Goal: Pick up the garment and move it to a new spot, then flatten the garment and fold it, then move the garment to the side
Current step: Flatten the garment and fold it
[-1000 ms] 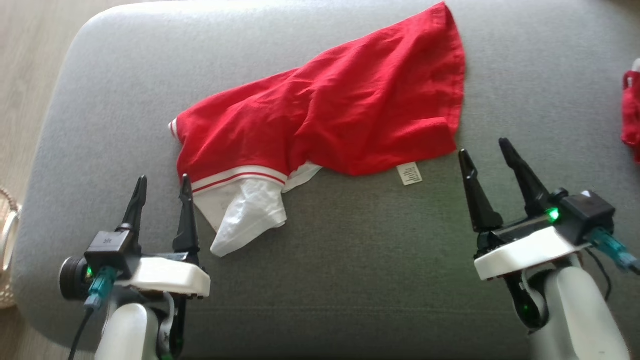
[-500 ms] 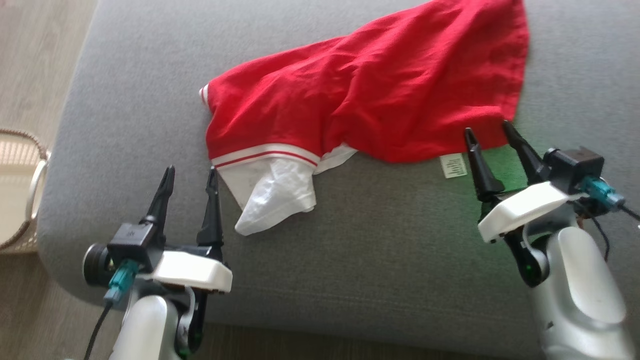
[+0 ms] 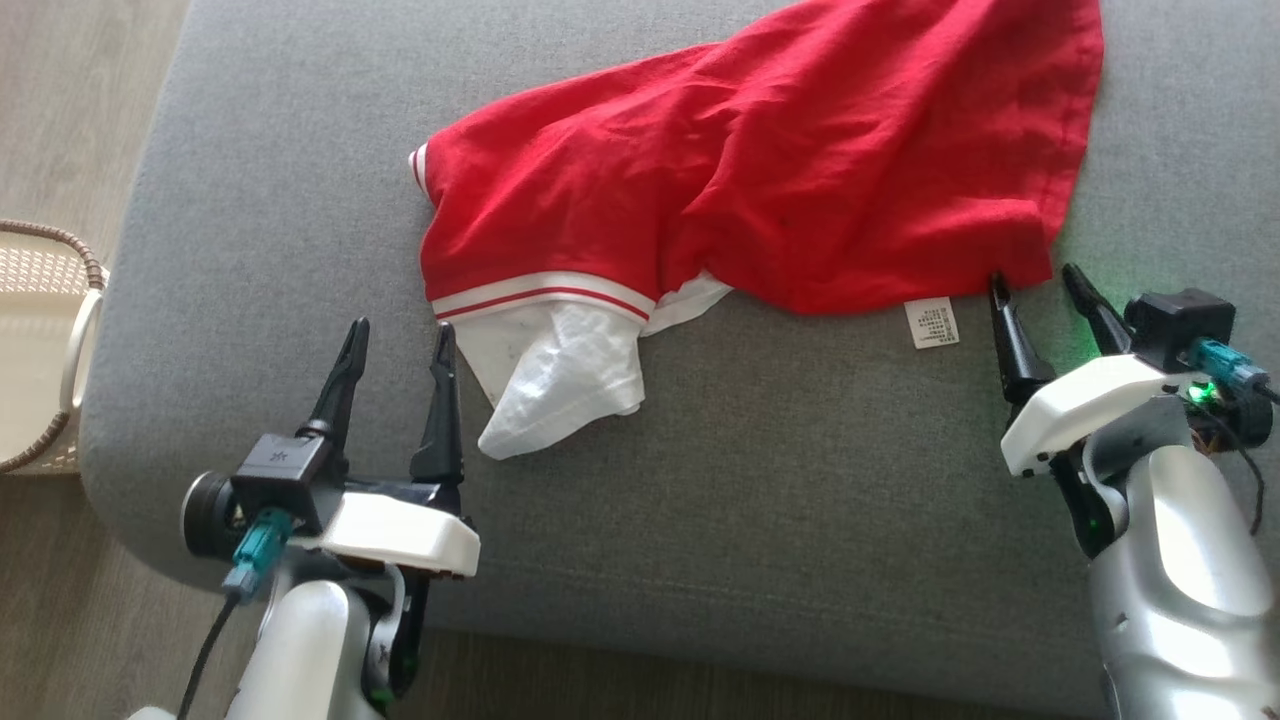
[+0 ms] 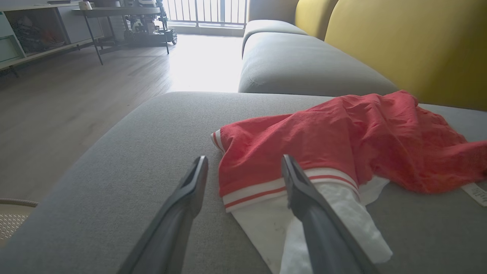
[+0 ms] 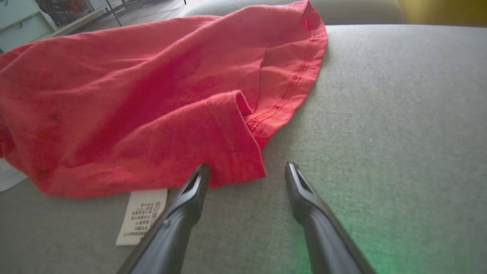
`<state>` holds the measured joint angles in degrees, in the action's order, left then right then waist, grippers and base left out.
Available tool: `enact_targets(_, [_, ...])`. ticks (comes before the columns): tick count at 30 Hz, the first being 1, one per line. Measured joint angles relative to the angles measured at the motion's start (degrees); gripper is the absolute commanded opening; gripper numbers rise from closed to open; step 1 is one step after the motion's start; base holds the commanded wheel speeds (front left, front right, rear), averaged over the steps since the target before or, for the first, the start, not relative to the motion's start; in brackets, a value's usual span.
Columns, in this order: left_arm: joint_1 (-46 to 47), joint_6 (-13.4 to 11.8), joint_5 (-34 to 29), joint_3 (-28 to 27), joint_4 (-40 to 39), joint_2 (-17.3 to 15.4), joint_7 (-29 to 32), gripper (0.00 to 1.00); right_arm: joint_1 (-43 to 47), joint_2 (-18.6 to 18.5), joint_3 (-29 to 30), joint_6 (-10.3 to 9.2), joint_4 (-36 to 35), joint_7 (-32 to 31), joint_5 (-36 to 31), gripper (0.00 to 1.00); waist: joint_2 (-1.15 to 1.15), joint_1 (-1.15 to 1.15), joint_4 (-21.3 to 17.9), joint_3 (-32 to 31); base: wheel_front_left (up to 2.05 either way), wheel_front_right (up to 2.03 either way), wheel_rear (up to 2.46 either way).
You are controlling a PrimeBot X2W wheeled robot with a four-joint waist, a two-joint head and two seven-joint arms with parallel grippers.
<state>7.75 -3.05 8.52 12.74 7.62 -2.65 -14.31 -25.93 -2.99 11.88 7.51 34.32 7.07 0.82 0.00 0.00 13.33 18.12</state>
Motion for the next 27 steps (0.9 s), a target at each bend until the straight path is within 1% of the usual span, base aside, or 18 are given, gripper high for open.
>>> enact_targets(7, [1.22, -0.05, 0.31, 0.97, 0.05, 0.02, 0.0, 1.0, -2.29, -0.01, 0.05, 0.0, 2.58, 0.78, 0.26, 1.0, 0.0, 0.0, -0.19, 0.81, 0.0, 0.0, 0.0])
enact_targets(9, [1.22, -0.05, 0.31, 1.11, 0.1, 0.07, 0.0, 1.0, -2.85, -0.11, -0.71, -0.01, 3.3, 0.85, 1.43, 1.0, 0.0, 0.0, -0.15, 0.89, 0.0, 0.0, 0.0])
enact_targets(10, [1.22, -0.05, 0.31, 1.09, 0.13, 0.08, 0.0, 1.0, -3.1, -0.15, -1.11, 0.0, 3.59, 0.85, 2.16, 0.76, 0.0, 0.0, -0.16, 0.89, 0.0, 0.0, 0.0])
enact_targets(11, [1.23, -0.07, 0.31, 1.07, 0.18, 0.08, 0.0, 1.0, -3.29, -0.14, -1.41, 0.0, 3.92, 0.85, 2.54, 0.25, 0.0, 0.0, -0.19, 0.85, 0.0, 0.0, 0.0])
enact_targets(12, [1.23, -0.07, 0.31, 1.04, 0.27, 0.08, 0.0, 1.0, -3.38, -0.16, -1.75, -0.01, 4.2, 0.85, 2.65, 0.0, 0.0, 0.0, -0.25, 0.79, 0.0, 0.0, 0.0])
enact_targets(17, [1.23, -0.07, 0.31, 0.74, 0.9, 0.1, 0.0, 1.0, -3.39, -0.19, -2.78, 0.0, 4.93, 0.86, 2.9, 0.0, 0.0, 0.0, -0.7, 0.15, 0.0, 0.0, 0.0])
enact_targets(21, [1.21, -0.07, 0.31, -0.57, 1.12, 0.12, 0.0, 1.0, -3.25, -0.18, -2.72, 0.0, 4.7, 1.51, 2.89, 0.0, 0.0, 0.0, -1.73, -1.02, 0.0, 0.0, 0.0])
enact_targets(27, [0.66, -0.02, 0.2, -1.18, 1.29, 0.14, 0.0, 1.0, -1.94, -0.16, -1.08, 0.0, 0.75, 1.46, 2.89, 0.0, 0.0, 0.0, -4.85, -3.19, 0.0, 0.0, 0.0])
